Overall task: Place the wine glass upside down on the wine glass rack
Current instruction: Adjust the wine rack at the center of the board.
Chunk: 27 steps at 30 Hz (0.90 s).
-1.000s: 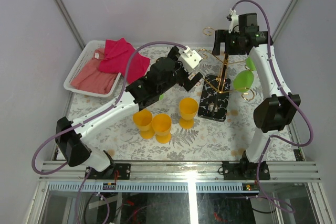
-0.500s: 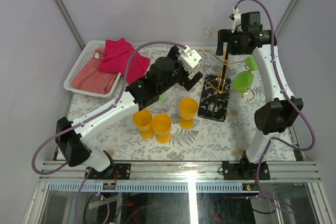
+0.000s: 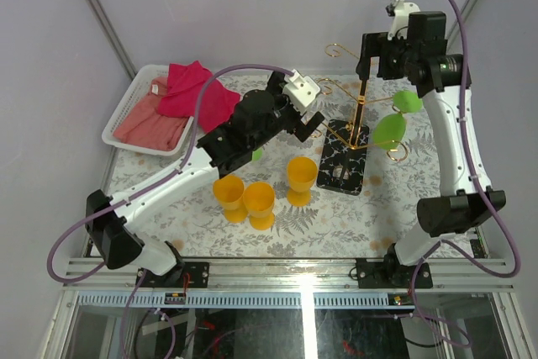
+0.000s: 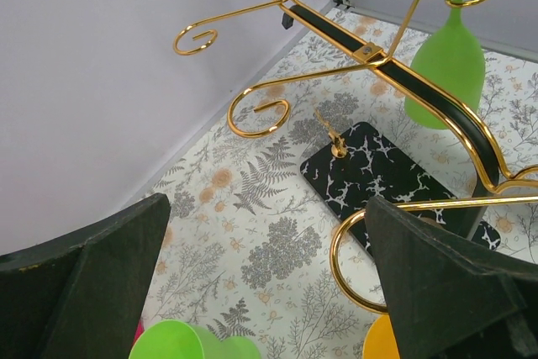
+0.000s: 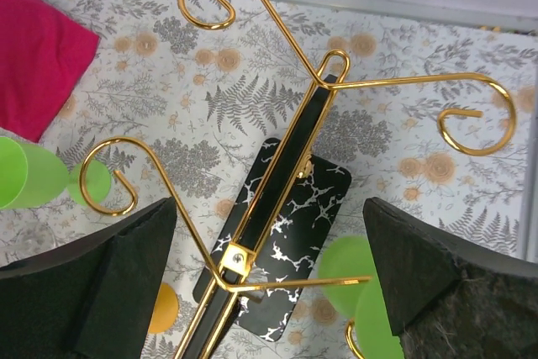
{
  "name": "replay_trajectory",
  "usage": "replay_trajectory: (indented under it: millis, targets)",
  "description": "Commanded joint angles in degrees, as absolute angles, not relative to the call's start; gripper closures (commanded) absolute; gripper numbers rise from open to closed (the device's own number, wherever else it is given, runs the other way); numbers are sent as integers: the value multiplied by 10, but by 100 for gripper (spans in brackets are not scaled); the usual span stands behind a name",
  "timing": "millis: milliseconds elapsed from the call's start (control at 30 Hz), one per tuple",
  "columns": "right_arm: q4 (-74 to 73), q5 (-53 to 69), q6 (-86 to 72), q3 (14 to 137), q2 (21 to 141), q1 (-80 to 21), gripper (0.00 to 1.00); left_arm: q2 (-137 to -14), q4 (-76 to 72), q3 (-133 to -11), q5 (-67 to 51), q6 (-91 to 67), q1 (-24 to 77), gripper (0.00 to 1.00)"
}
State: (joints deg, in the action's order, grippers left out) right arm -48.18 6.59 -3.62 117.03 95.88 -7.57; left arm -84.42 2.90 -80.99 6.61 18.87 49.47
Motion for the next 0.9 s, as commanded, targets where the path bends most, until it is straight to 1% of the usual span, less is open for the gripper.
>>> replay_trajectory:
  millis: [0, 133, 267, 333, 433, 633, 733, 867]
  targets:
    - [-470, 49, -18, 1169, 924, -57, 1, -824, -20, -831, 59, 188, 497, 0]
    - [-446, 117, -65, 1153, 908, 31, 0, -822, -19, -829, 57, 192, 498, 0]
    - [-443, 110, -70, 1162, 910, 77, 1, -823, -14, -829, 55, 192, 498, 0]
    - [-434, 126, -83, 1148, 909, 109, 0, -824, -15, -828, 54, 192, 497, 0]
    - [-403, 161, -109, 1095, 899, 172, 0, -825, -18, -828, 53, 194, 498, 0]
    - [-334, 236, -161, 1000, 896, 259, 0, -830, -11, -831, 47, 194, 497, 0]
    - [-302, 265, -182, 963, 896, 287, 0, -830, -6, -834, 47, 195, 497, 0]
    - [-294, 261, -176, 929, 904, 293, 0, -828, 0, -832, 48, 197, 497, 0]
